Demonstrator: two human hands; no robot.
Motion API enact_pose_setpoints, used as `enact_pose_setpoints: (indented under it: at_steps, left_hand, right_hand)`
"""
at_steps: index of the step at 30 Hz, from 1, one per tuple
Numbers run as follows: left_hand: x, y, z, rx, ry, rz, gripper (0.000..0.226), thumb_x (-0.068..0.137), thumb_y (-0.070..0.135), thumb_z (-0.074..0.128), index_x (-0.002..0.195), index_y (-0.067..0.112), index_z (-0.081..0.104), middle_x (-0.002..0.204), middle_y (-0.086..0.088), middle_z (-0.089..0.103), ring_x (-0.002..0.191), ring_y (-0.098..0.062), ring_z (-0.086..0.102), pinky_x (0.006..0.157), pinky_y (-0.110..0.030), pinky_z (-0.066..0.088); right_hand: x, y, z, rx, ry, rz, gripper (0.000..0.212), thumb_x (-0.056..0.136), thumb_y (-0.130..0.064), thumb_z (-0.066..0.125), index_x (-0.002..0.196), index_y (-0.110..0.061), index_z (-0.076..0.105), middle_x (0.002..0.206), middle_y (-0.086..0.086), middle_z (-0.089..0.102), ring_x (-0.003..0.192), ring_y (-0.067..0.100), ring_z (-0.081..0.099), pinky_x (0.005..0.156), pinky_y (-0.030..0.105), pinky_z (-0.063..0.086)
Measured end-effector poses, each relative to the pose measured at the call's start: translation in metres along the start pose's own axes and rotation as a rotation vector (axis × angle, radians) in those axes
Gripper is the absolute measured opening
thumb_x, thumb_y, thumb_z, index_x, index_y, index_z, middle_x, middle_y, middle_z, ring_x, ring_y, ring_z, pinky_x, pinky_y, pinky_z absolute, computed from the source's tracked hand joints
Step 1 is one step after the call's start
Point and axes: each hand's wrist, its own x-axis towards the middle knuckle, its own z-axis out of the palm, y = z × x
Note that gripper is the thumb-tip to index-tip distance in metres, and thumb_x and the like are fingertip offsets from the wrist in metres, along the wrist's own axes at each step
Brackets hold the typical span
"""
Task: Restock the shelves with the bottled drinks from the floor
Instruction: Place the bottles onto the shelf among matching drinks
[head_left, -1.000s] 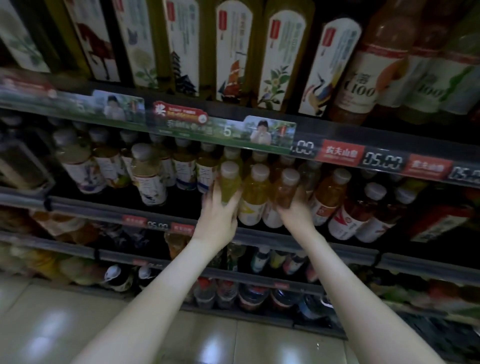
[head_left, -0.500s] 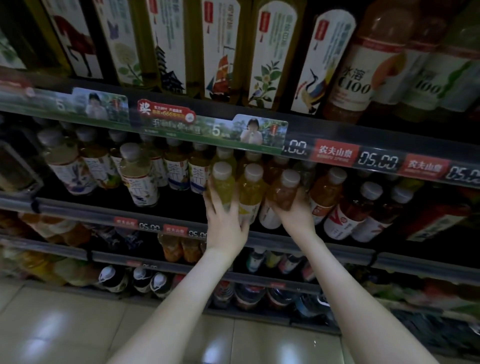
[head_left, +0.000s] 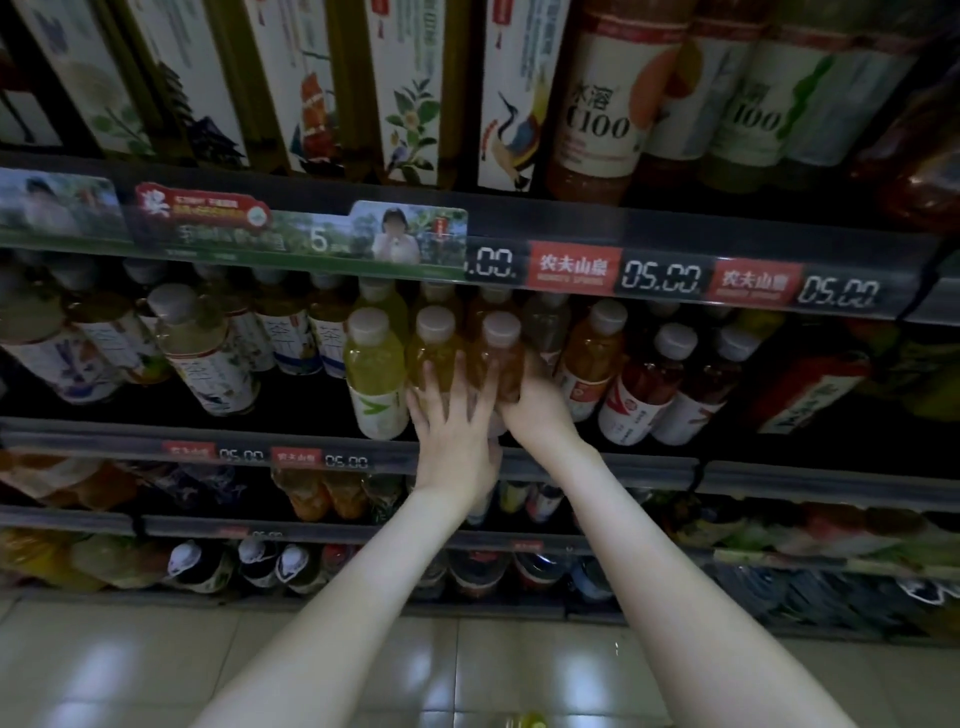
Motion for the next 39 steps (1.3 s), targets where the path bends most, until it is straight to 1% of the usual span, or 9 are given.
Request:
enact_pose_setpoints:
  at_steps: [3,7,10,16,21,24,27,32,39]
  left_hand:
    - [-0.002,0.011,0.000,0.018,-0.005,-0.041,0.107,0.080,0.027,0.065,0.147,0.028,-0.019,0.157,-0.018,-0.014,0.138,-0.040,-0.026,0.102,-0.057,-0.028]
    - [0.002,0.035,-0.001,0.030,0.075,-0.008,0.098,0.070,0.027,0.075,0.148,0.021,0.015,0.154,-0.020,0.001,0.141,-0.042,-0.009,0.104,-0.064,-0.011]
    - [0.008,0.057,0.000,0.085,0.117,0.072,0.088,0.063,0.026,0.080,0.140,0.020,0.037,0.145,-0.027,0.030,0.137,-0.045,0.012,0.101,-0.067,-0.001]
    - [0.005,0.083,0.011,0.138,0.001,0.065,0.086,0.068,0.028,0.075,0.145,0.022,0.036,0.149,-0.023,0.026,0.140,-0.042,0.006,0.107,-0.059,-0.023]
    - [0.003,0.103,0.013,0.119,-0.058,0.067,0.079,0.091,0.028,0.050,0.153,0.026,0.000,0.158,-0.017,-0.009,0.141,-0.035,-0.021,0.101,-0.054,-0.029]
    - [0.003,0.120,0.015,0.067,-0.045,0.096,0.078,0.091,0.027,0.049,0.154,0.023,0.003,0.157,-0.019,-0.009,0.141,-0.035,-0.020,0.105,-0.056,-0.024]
    - [0.005,0.143,0.024,-0.018,-0.016,0.146,0.077,0.088,0.022,0.055,0.153,0.020,0.014,0.156,-0.025,0.005,0.144,-0.039,-0.006,0.110,-0.058,-0.014]
    - [0.017,0.188,0.040,-0.100,0.040,0.247,0.083,0.082,0.020,0.061,0.151,0.024,0.015,0.155,-0.024,0.010,0.143,-0.037,0.001,0.115,-0.061,0.008]
    - [0.027,0.217,0.050,-0.067,0.037,0.225,0.087,0.080,0.021,0.064,0.146,0.026,0.007,0.155,-0.026,0.012,0.144,-0.041,0.009,0.113,-0.064,0.012]
  right_hand:
    - [-0.012,0.017,-0.020,-0.150,0.164,-0.055,0.047,0.093,-0.016,0.054,0.138,-0.021,0.040,0.132,0.007,0.049,0.117,0.023,0.049,0.091,0.027,0.042]
    - [-0.021,0.049,-0.064,-0.528,0.508,0.059,0.072,0.085,-0.017,0.063,0.148,-0.015,0.029,0.148,0.017,0.031,0.126,0.038,0.033,0.103,0.048,0.029]
    - [-0.019,0.083,-0.087,-0.766,0.508,0.030,0.089,0.072,-0.019,0.076,0.149,-0.018,0.031,0.145,0.021,0.034,0.123,0.041,0.037,0.100,0.055,0.030]
    - [-0.014,0.116,-0.101,-0.908,0.466,-0.167,0.098,0.055,0.000,0.081,0.142,-0.019,0.040,0.144,0.017,0.031,0.124,0.037,0.036,0.105,0.060,0.028]
    - [-0.018,0.119,-0.104,-0.862,0.461,-0.260,0.100,0.061,-0.009,0.081,0.148,-0.022,0.033,0.147,0.014,0.027,0.132,0.034,0.026,0.109,0.058,0.021]
    - [-0.028,0.129,-0.121,-0.772,0.511,-0.275,0.082,0.078,-0.028,0.072,0.148,-0.022,0.029,0.148,0.016,0.034,0.135,0.032,0.025,0.109,0.053,0.015]
    - [-0.044,0.151,-0.144,-0.536,0.676,-0.065,0.069,0.085,-0.023,0.068,0.143,-0.007,0.034,0.140,0.026,0.040,0.130,0.039,0.033,0.106,0.056,0.025]
    - [-0.046,0.191,-0.196,-0.149,0.698,0.381,0.107,0.079,-0.035,0.077,0.151,-0.001,0.005,0.153,0.024,0.016,0.142,0.040,0.014,0.115,0.049,0.019]
    - [-0.005,0.215,-0.219,0.192,0.655,0.438,0.126,0.071,-0.037,0.083,0.152,-0.009,-0.009,0.157,0.019,0.005,0.144,0.032,0.020,0.112,0.034,0.028]
